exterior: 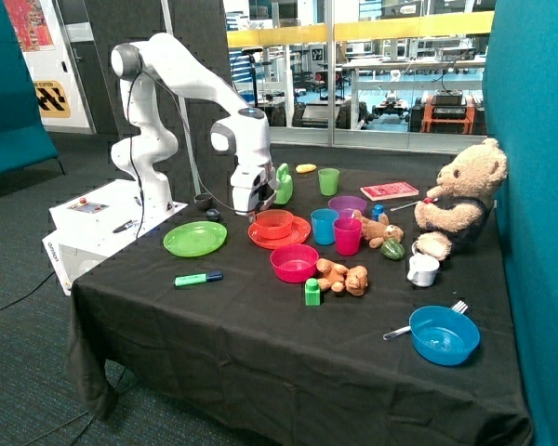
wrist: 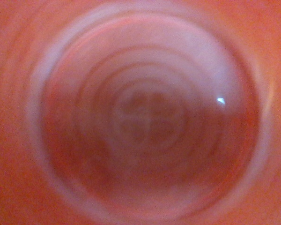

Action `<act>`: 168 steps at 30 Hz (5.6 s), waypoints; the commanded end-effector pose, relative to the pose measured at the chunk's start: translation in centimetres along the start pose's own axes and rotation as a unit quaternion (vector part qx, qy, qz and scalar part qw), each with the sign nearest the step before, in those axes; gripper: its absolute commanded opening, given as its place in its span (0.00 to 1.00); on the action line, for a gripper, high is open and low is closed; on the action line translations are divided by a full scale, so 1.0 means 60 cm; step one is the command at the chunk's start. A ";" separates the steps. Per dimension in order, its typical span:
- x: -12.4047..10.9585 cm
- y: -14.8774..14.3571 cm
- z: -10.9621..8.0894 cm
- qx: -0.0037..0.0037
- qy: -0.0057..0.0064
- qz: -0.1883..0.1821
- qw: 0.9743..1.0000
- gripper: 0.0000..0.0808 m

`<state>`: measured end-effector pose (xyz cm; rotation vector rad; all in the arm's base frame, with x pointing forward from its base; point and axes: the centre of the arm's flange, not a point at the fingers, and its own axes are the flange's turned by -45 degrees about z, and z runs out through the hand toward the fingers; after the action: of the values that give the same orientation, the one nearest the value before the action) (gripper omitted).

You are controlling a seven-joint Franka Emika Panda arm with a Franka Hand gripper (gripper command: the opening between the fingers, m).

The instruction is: Place the bowls on the appropriate plate

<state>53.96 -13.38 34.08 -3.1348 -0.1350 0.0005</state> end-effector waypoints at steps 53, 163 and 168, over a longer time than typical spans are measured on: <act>-0.178 -0.286 -0.038 -0.002 0.000 -0.193 0.981 0.70; -0.219 -0.325 0.085 -0.002 0.000 -0.204 0.979 0.00; -0.213 -0.322 0.070 -0.002 0.000 -0.203 0.979 0.00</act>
<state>39.26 5.03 29.26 -3.0438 -0.7740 -0.0028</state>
